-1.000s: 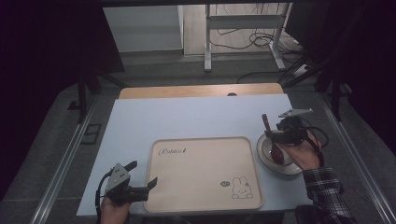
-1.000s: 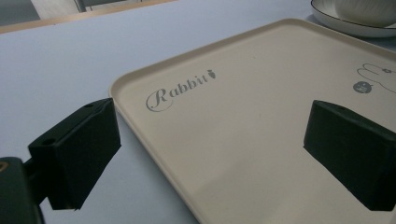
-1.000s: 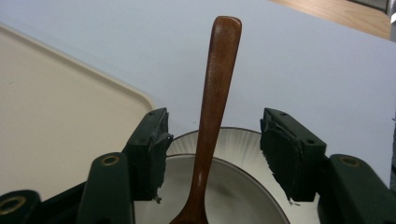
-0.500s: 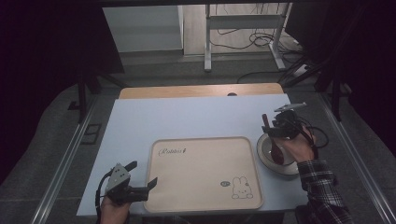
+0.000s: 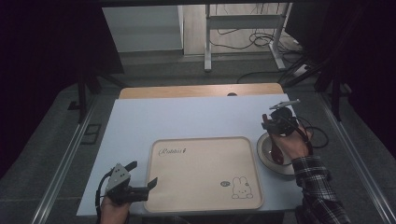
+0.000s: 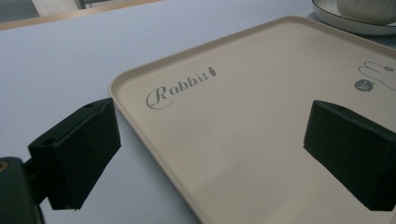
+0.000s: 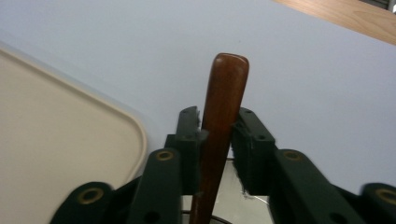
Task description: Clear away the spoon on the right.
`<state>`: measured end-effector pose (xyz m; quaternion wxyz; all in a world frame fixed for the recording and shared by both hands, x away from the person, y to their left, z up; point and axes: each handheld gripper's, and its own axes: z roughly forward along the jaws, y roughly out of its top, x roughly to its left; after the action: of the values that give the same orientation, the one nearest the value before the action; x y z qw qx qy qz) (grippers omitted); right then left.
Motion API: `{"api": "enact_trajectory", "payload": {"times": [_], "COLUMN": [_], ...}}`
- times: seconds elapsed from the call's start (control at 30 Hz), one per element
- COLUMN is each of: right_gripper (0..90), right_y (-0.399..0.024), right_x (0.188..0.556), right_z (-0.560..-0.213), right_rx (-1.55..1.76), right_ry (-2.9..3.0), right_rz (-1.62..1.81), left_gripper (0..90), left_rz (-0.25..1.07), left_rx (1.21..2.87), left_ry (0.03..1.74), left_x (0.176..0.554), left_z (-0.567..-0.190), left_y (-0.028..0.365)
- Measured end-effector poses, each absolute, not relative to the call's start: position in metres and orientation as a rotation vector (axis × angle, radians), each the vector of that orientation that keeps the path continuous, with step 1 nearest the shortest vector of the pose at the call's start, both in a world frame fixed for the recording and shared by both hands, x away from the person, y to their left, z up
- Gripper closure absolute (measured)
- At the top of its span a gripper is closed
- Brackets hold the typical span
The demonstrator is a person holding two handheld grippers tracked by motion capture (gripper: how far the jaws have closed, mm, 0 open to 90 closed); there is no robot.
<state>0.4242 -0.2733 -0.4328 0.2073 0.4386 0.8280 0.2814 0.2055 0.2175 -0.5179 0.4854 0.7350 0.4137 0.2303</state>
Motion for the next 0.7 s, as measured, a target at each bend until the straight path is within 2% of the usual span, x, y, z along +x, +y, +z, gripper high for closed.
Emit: {"api": "enact_trajectory", "payload": {"times": [0.1, 0.7], "right_gripper": [76.1, 76.5], "right_y": [-0.272, -0.274], "right_x": [0.423, 0.420], "right_z": [-0.431, -0.408], "right_rx": [1.199, 1.141], "right_ry": [2.318, 2.403], "right_rz": [0.795, 0.819], "left_gripper": [3.3, 3.3], "left_rz": [0.561, 0.563], "left_rx": [1.790, 1.789], "left_ry": [1.006, 1.007], "left_x": [0.206, 0.205], "left_z": [-0.518, -0.518], "left_y": [0.217, 0.217]}}
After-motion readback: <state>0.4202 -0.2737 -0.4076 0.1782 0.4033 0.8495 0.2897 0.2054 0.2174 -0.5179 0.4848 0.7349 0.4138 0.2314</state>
